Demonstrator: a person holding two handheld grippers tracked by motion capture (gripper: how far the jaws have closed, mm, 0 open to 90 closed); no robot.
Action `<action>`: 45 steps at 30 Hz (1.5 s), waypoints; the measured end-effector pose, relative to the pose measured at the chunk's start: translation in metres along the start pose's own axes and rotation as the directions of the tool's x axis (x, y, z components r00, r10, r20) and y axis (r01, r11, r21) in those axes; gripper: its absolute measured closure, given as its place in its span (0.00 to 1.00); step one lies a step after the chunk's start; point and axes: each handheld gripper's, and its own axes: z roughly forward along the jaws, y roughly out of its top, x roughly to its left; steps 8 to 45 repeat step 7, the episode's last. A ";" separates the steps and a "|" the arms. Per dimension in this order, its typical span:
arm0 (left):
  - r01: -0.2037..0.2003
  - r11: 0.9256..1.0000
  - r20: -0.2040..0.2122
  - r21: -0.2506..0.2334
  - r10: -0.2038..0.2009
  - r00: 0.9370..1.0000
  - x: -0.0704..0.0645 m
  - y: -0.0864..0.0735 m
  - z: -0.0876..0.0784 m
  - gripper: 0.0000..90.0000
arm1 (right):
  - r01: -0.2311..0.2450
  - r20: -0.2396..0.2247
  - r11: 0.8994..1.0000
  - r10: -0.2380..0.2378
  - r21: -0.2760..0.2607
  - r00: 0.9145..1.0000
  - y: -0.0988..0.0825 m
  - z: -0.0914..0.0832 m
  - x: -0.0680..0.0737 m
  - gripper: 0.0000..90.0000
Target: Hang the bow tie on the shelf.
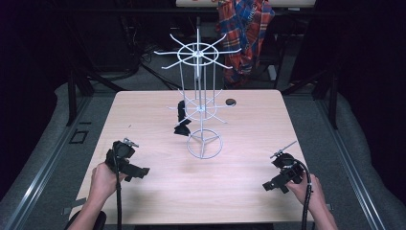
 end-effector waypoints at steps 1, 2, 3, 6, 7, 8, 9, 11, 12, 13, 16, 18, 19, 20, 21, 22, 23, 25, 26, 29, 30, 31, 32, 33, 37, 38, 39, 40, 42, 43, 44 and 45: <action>0.003 1.000 0.004 -0.006 -0.003 1.000 0.001 -0.002 0.001 0.00 | -0.004 0.002 1.000 0.004 -0.009 1.000 0.000 0.001 0.001 0.07; 0.001 1.000 0.009 -0.002 -0.001 1.000 0.002 -0.002 0.002 0.00 | -0.001 -0.001 1.000 0.001 -0.006 1.000 0.001 0.001 0.002 0.07; 0.001 1.000 0.009 -0.002 -0.001 1.000 0.002 -0.002 0.002 0.00 | -0.001 -0.001 1.000 0.001 -0.006 1.000 0.001 0.001 0.002 0.07; -0.008 1.000 0.016 -0.018 0.008 1.000 0.005 -0.005 0.005 0.00 | 0.012 0.022 1.000 -0.012 0.002 1.000 0.001 0.000 0.002 0.08; -0.023 0.999 0.015 -0.033 0.023 1.000 0.007 -0.006 0.005 0.00 | 0.005 0.013 1.000 -0.005 -0.011 1.000 0.001 0.001 0.003 0.08; -0.023 0.999 0.015 -0.033 0.023 1.000 0.007 -0.006 0.005 0.00 | 0.005 0.013 1.000 -0.005 -0.011 1.000 0.001 0.001 0.003 0.08; -0.023 0.999 0.015 -0.033 0.023 1.000 0.007 -0.006 0.005 0.00 | 0.005 0.013 1.000 -0.005 -0.011 1.000 0.001 0.001 0.003 0.08; -0.023 0.999 0.015 -0.033 0.023 1.000 0.007 -0.006 0.005 0.00 | 0.005 0.013 1.000 -0.005 -0.011 1.000 0.001 0.001 0.003 0.08; -0.023 0.999 0.015 -0.033 0.023 1.000 0.007 -0.006 0.005 0.00 | 0.005 0.013 1.000 -0.005 -0.011 1.000 0.001 0.001 0.003 0.08; -0.023 0.999 0.015 -0.033 0.023 1.000 0.007 -0.006 0.005 0.00 | 0.005 0.013 1.000 -0.005 -0.011 1.000 0.001 0.001 0.003 0.08; -0.023 0.999 0.015 -0.033 0.023 1.000 0.007 -0.006 0.005 0.00 | 0.005 0.013 1.000 -0.005 -0.011 1.000 0.001 0.001 0.003 0.08; -0.023 0.999 0.015 -0.033 0.023 1.000 0.007 -0.006 0.005 0.00 | 0.005 0.013 1.000 -0.005 -0.011 1.000 0.001 0.001 0.003 0.08; -0.023 0.999 0.015 -0.033 0.023 1.000 0.007 -0.006 0.005 0.00 | 0.005 0.013 1.000 -0.005 -0.011 1.000 0.001 0.001 0.003 0.08; -0.023 0.999 0.015 -0.033 0.023 1.000 0.007 -0.006 0.005 0.00 | 0.005 0.013 1.000 -0.005 -0.011 1.000 0.001 0.001 0.003 0.08; -0.023 0.999 0.015 -0.033 0.023 1.000 0.007 -0.006 0.005 0.00 | 0.005 0.013 1.000 -0.005 -0.011 1.000 0.001 0.001 0.003 0.08; -0.023 0.999 0.015 -0.033 0.023 1.000 0.007 -0.006 0.005 0.00 | 0.005 0.013 1.000 -0.005 -0.011 1.000 0.001 0.001 0.003 0.08; -0.023 0.999 0.015 -0.033 0.023 1.000 0.007 -0.006 0.005 0.00 | 0.005 0.013 1.000 -0.005 -0.011 1.000 0.001 0.001 0.003 0.08; -0.023 0.999 0.015 -0.033 0.023 1.000 0.007 -0.006 0.005 0.00 | 0.005 0.013 1.000 -0.005 -0.011 1.000 0.001 0.001 0.003 0.08; -0.023 0.999 0.015 -0.033 0.023 1.000 0.007 -0.006 0.005 0.00 | 0.005 0.013 1.000 -0.005 -0.011 1.000 0.001 0.001 0.003 0.08; -0.023 0.999 0.015 -0.033 0.023 1.000 0.007 -0.006 0.005 0.00 | 0.005 0.013 1.000 -0.005 -0.011 1.000 0.001 0.001 0.003 0.08; -0.023 0.999 0.015 -0.033 0.023 1.000 0.007 -0.006 0.005 0.00 | 0.005 0.013 1.000 -0.005 -0.011 1.000 0.001 0.001 0.003 0.08; -0.023 0.999 0.015 -0.033 0.023 1.000 0.007 -0.006 0.005 0.00 | 0.005 0.013 1.000 -0.005 -0.011 1.000 0.001 0.001 0.003 0.08; -0.023 0.999 0.015 -0.033 0.023 1.000 0.007 -0.006 0.005 0.00 | 0.005 0.013 1.000 -0.005 -0.011 1.000 0.001 0.001 0.003 0.08; -0.023 0.999 0.015 -0.033 0.023 1.000 0.007 -0.006 0.005 0.00 | 0.005 0.013 1.000 -0.005 -0.011 1.000 0.001 0.001 0.003 0.08; -0.023 0.999 0.015 -0.033 0.023 1.000 0.007 -0.006 0.005 0.00 | 0.005 0.013 1.000 -0.005 -0.011 1.000 0.001 0.001 0.003 0.08; -0.023 0.999 0.015 -0.033 0.023 1.000 0.007 -0.006 0.005 0.00 | 0.005 0.013 1.000 -0.005 -0.011 1.000 0.001 0.001 0.003 0.08; -0.023 0.999 0.015 -0.033 0.023 1.000 0.007 -0.006 0.005 0.00 | 0.005 0.013 1.000 -0.005 -0.011 1.000 0.001 0.001 0.003 0.08; -0.023 0.999 0.015 -0.033 0.023 1.000 0.007 -0.006 0.005 0.00 | 0.005 0.013 1.000 -0.005 -0.011 1.000 0.001 0.001 0.003 0.08; -0.023 0.999 0.015 -0.033 0.023 1.000 0.007 -0.006 0.005 0.00 | 0.005 0.013 1.000 -0.005 -0.011 1.000 0.001 0.001 0.003 0.08; -0.023 0.999 0.015 -0.033 0.023 1.000 0.007 -0.006 0.005 0.00 | 0.005 0.013 1.000 -0.005 -0.011 1.000 0.001 0.001 0.003 0.08; -0.023 0.999 0.015 -0.033 0.023 1.000 0.007 -0.006 0.005 0.00 | 0.005 0.013 1.000 -0.005 -0.011 1.000 0.001 0.001 0.003 0.08; -0.023 0.999 0.015 -0.033 0.023 1.000 0.007 -0.006 0.005 0.00 | 0.005 0.013 1.000 -0.005 -0.011 1.000 0.001 0.001 0.003 0.08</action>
